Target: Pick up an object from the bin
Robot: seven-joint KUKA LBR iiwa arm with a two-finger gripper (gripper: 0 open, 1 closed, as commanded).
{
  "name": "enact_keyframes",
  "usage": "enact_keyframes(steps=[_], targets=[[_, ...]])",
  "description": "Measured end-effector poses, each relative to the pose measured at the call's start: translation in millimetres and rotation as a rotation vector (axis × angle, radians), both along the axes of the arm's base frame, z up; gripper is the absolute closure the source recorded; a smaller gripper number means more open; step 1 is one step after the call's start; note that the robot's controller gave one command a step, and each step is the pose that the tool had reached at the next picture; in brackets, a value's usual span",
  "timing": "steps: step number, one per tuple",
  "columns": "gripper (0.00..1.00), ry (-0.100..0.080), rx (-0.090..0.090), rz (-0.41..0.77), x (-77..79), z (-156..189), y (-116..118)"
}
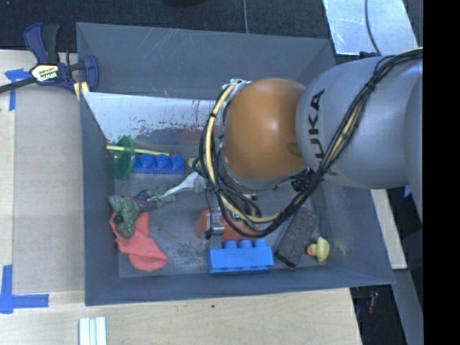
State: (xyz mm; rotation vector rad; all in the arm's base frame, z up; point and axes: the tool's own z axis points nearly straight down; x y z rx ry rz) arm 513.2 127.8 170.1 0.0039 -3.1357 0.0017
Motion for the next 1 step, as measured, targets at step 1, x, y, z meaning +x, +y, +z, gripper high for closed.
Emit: enact_keyframes(steps=[1], targets=[[0.00, -0.009, 0.002, -0.003, 2.0, 4.6, -0.4]])
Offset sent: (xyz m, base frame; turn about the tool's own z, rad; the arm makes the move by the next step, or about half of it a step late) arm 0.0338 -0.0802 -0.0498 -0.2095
